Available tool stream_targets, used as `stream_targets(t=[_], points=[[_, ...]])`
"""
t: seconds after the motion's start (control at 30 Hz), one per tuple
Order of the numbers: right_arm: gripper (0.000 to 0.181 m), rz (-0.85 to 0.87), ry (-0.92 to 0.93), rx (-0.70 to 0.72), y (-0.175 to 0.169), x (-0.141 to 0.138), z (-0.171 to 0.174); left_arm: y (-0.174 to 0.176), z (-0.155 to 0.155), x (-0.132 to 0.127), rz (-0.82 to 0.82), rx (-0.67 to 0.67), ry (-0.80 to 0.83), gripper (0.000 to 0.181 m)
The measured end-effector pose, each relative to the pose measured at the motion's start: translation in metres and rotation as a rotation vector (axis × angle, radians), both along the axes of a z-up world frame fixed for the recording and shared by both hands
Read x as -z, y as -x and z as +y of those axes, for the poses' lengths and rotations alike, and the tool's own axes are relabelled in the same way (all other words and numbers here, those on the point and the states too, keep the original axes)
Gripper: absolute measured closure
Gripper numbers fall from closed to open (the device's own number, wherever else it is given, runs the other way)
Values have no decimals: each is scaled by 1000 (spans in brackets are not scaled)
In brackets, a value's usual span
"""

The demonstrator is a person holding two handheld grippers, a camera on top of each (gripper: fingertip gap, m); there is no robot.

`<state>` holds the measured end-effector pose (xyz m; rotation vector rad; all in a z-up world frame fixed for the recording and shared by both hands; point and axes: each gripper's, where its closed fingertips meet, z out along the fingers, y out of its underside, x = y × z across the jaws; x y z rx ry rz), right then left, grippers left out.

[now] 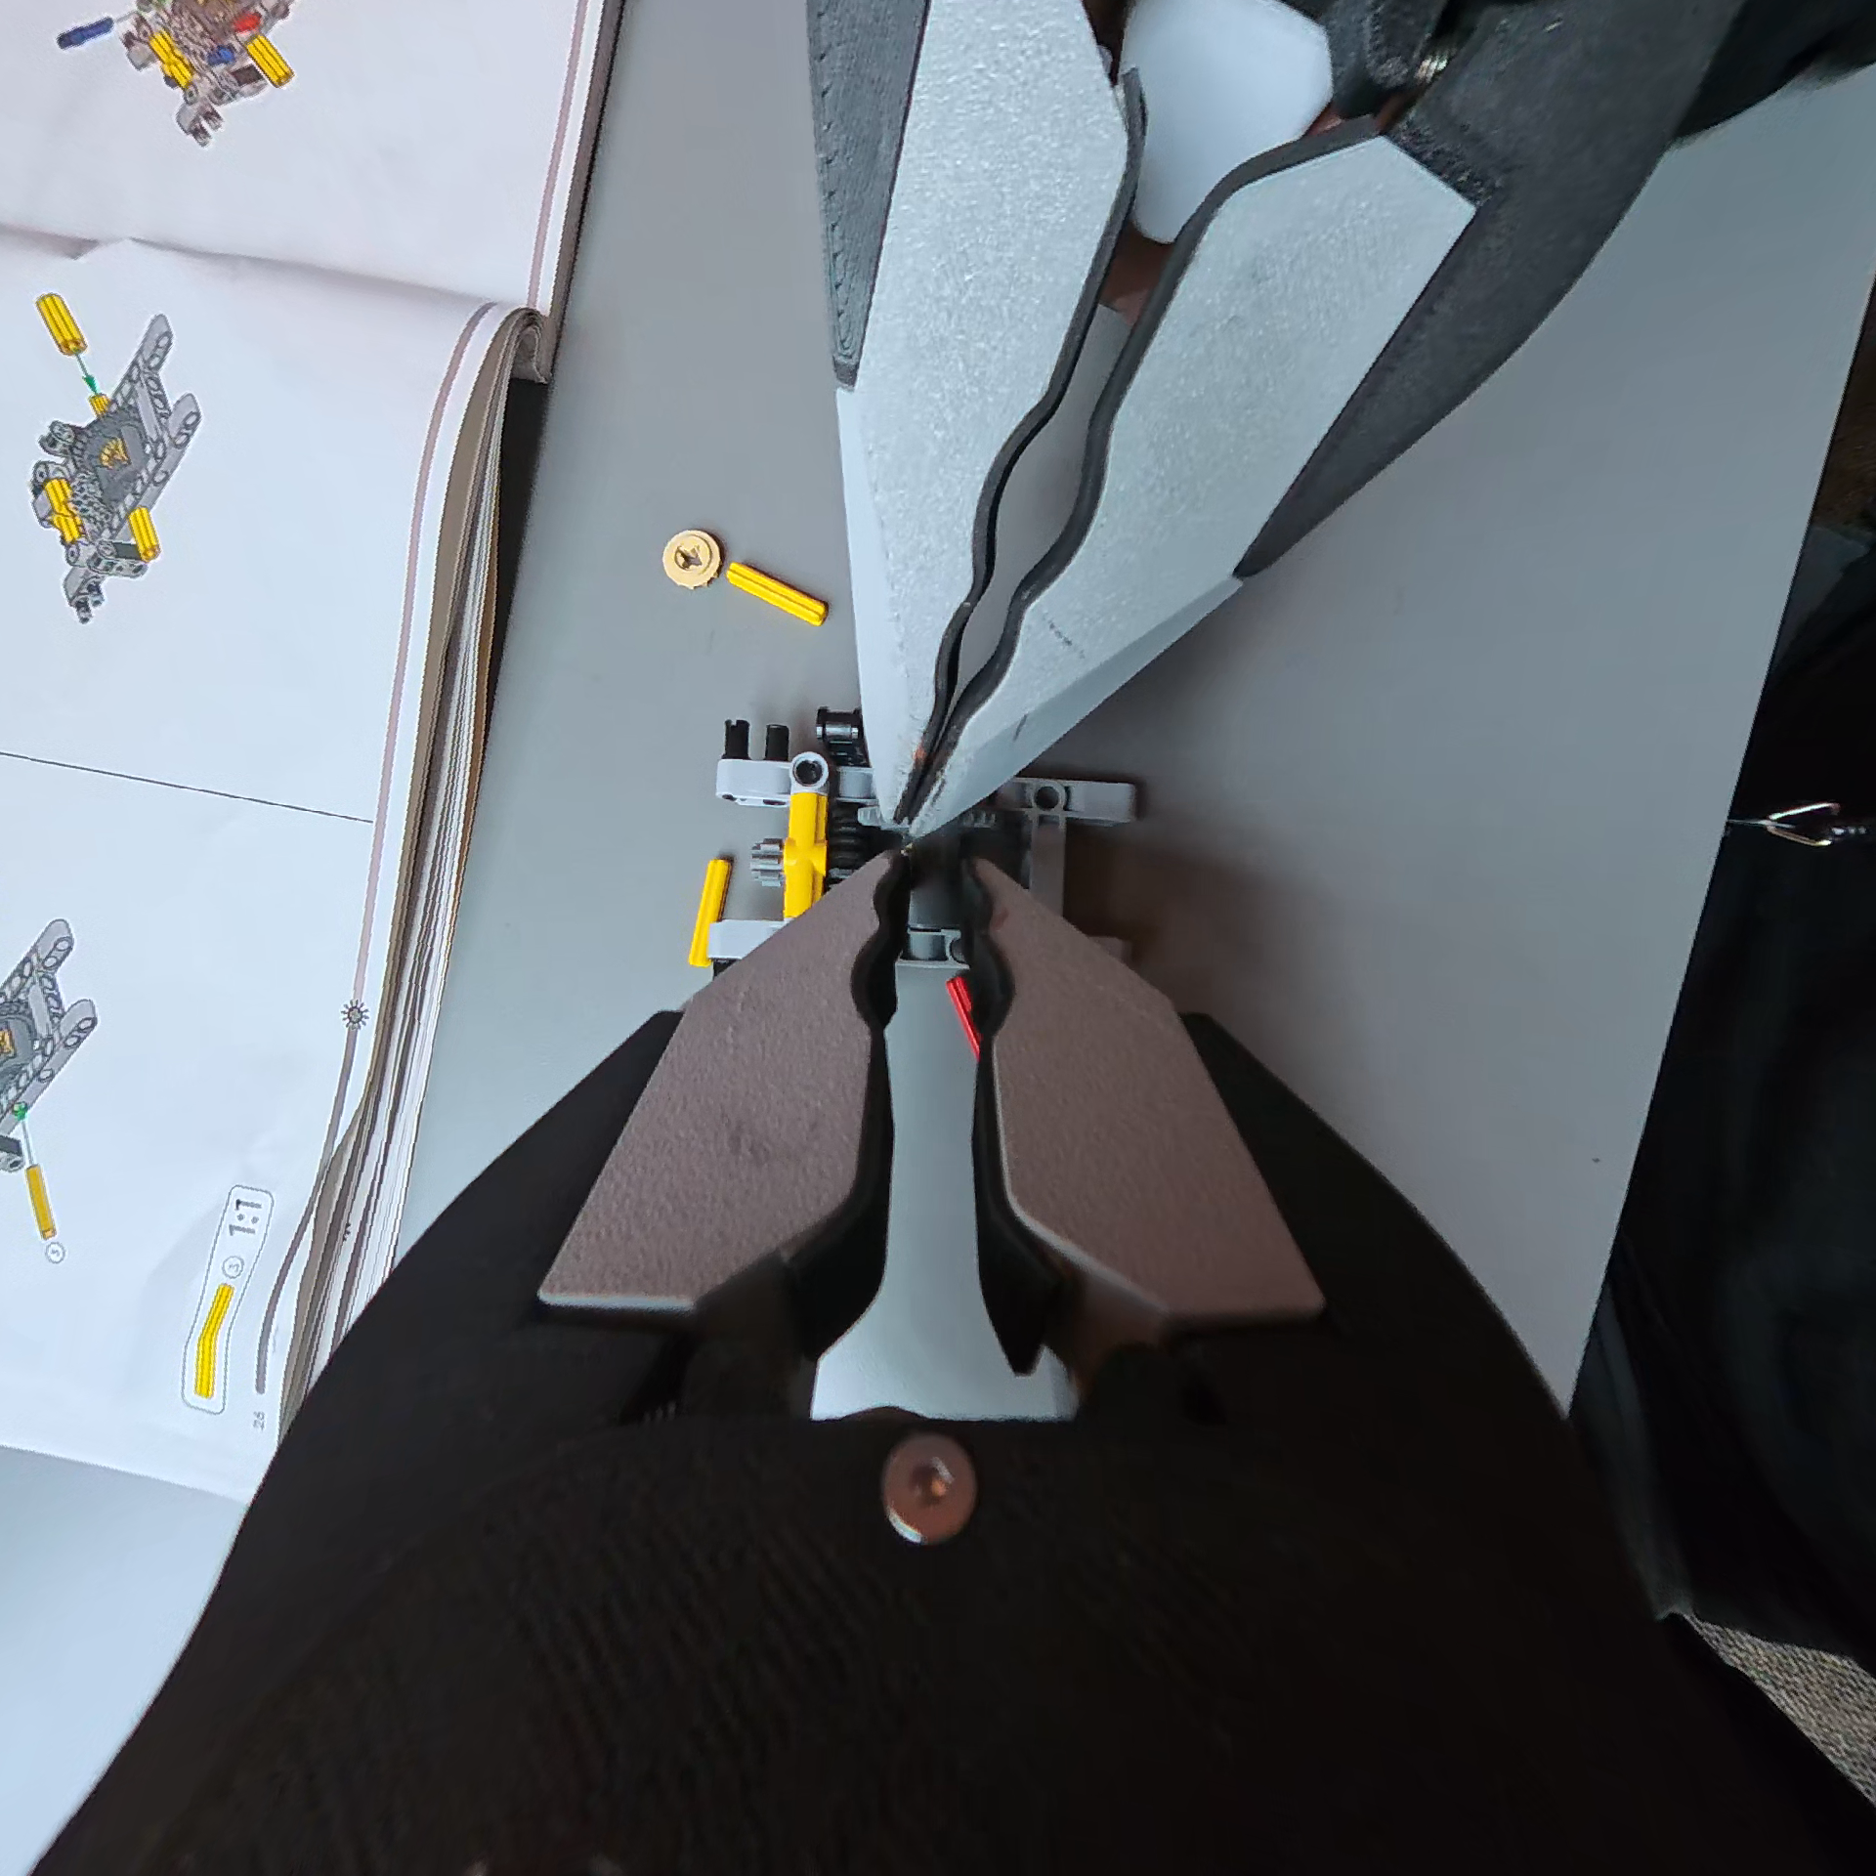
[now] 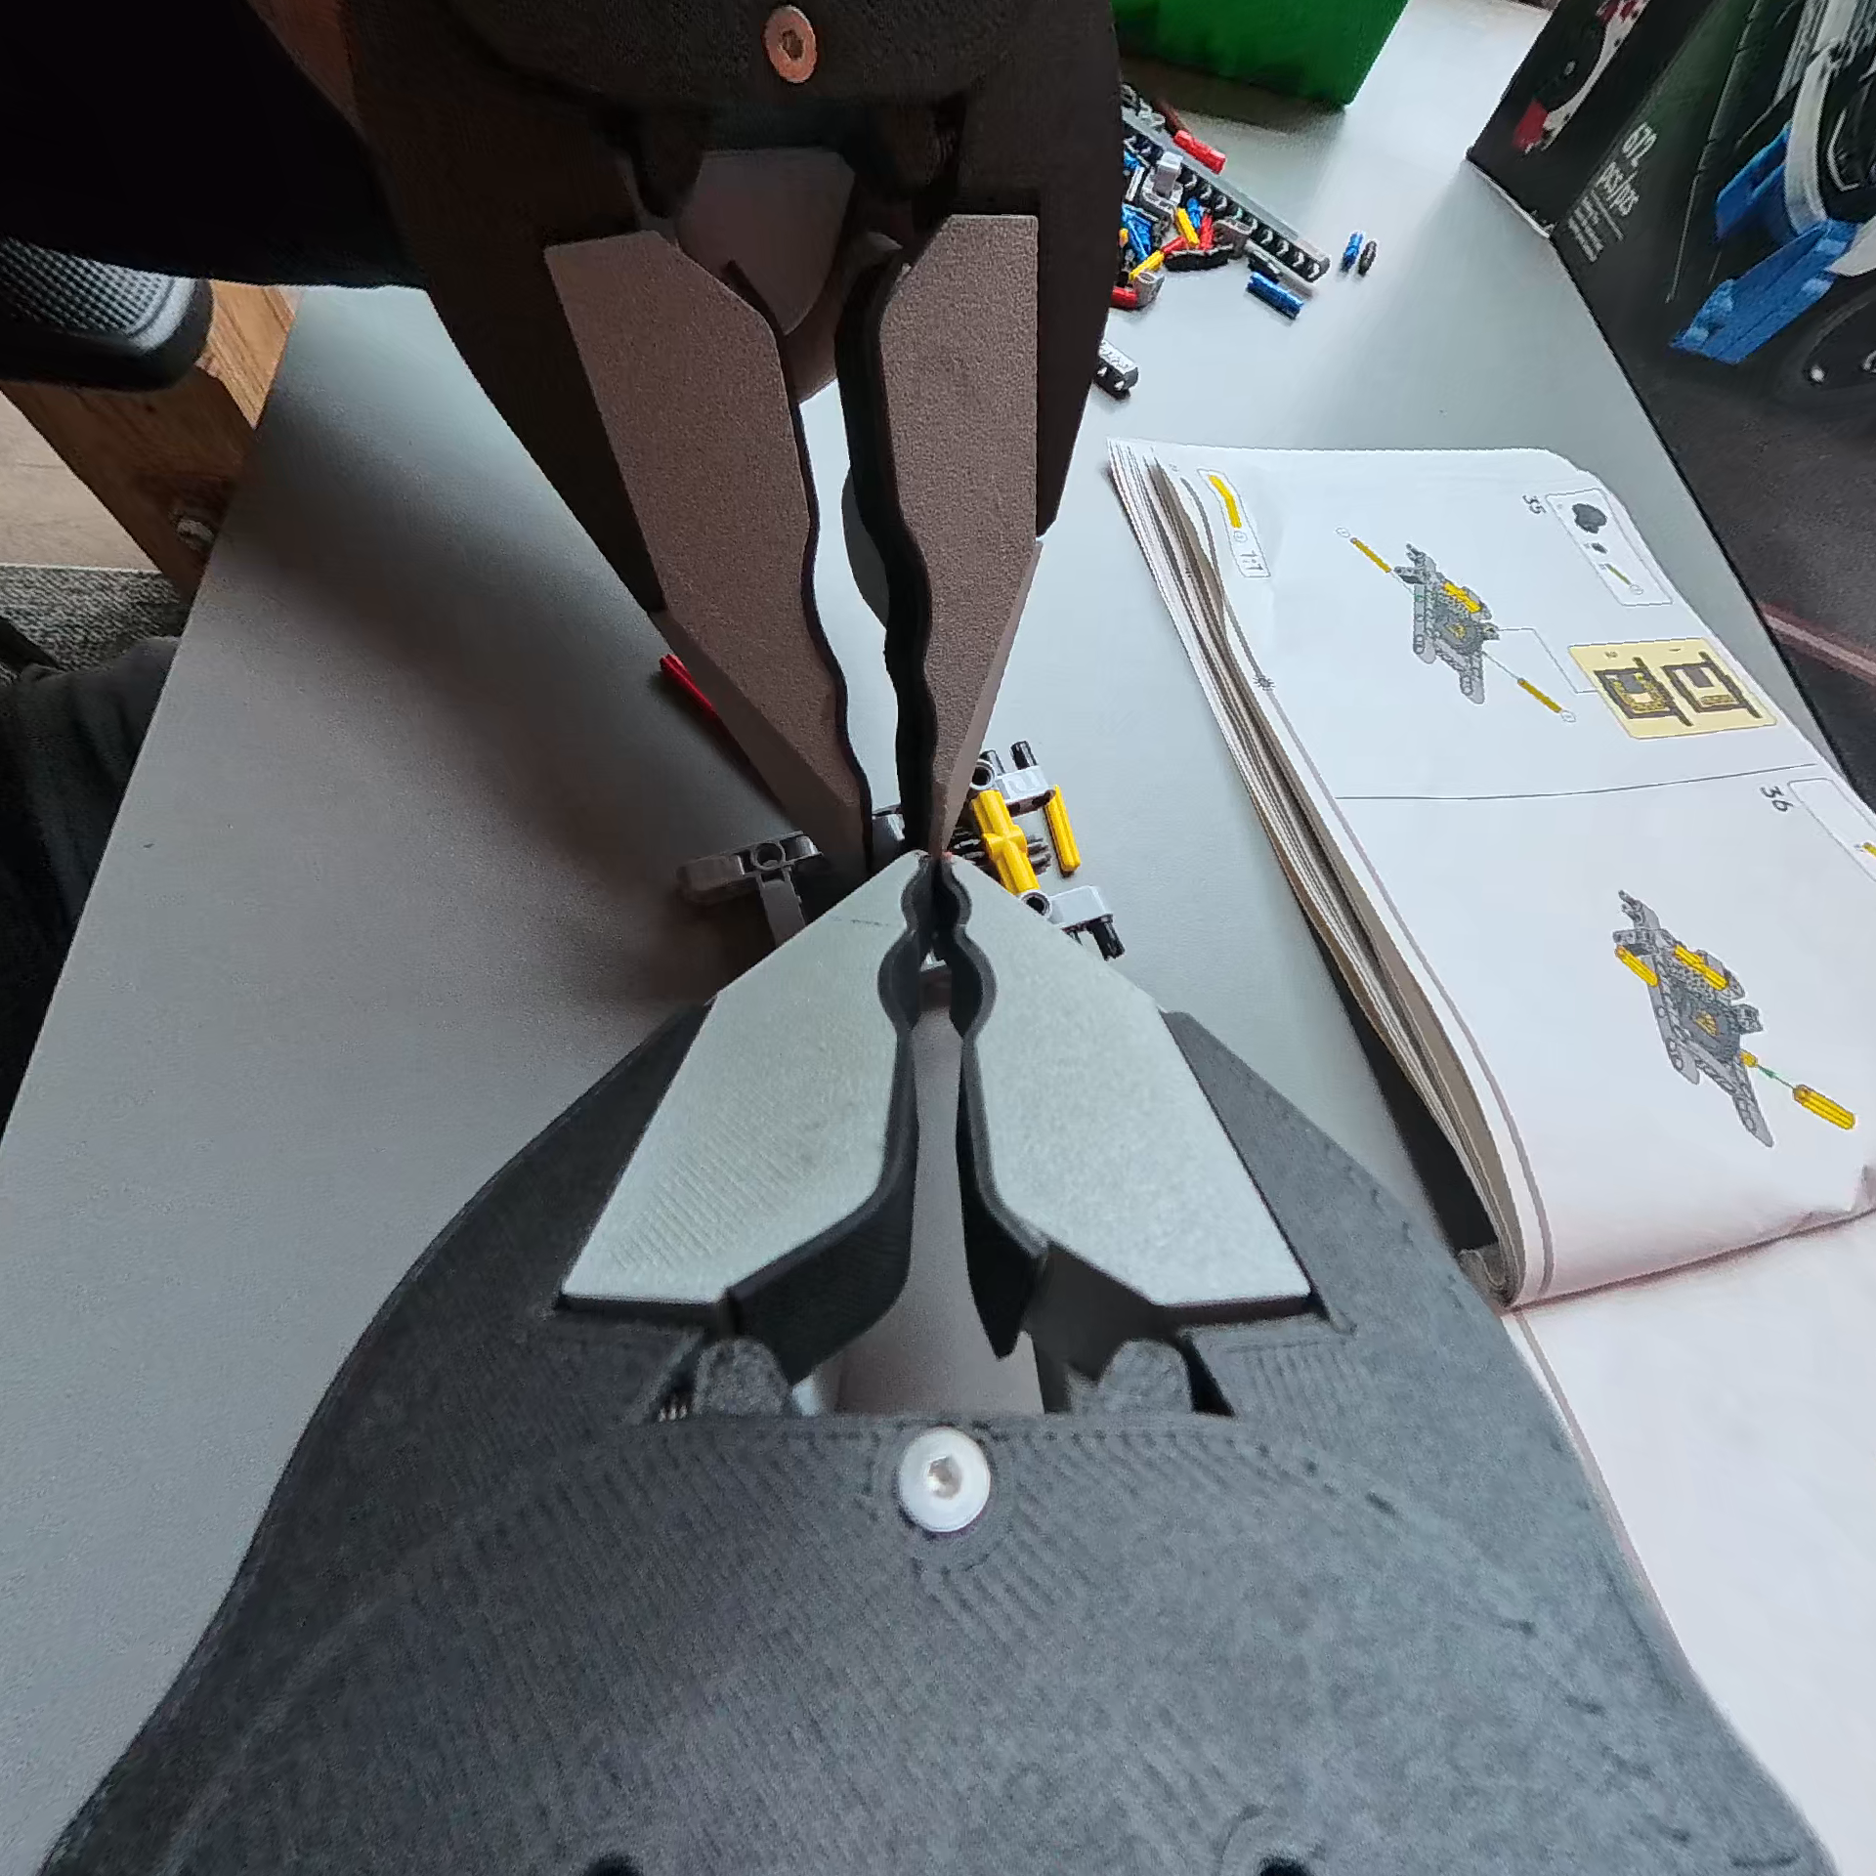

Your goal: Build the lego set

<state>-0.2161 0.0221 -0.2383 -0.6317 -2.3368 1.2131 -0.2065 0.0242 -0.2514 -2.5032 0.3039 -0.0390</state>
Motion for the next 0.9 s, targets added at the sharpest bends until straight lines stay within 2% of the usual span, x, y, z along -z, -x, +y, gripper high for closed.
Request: stream_targets(t=[0.4,0.67,0.73,0.9], points=[[181,-4,9,5,0,0,1,0,1,0,14,1,-4,175],[181,-54,114,4,-1,-8,7,1,0,0,15,0,1,175],[173,-63,112,1,-2,-7,9,1,-1,1,12,-1,1,175],[173,-74,111,3,-2,-5,10,1,-1,0,2,-6,-4,172]])
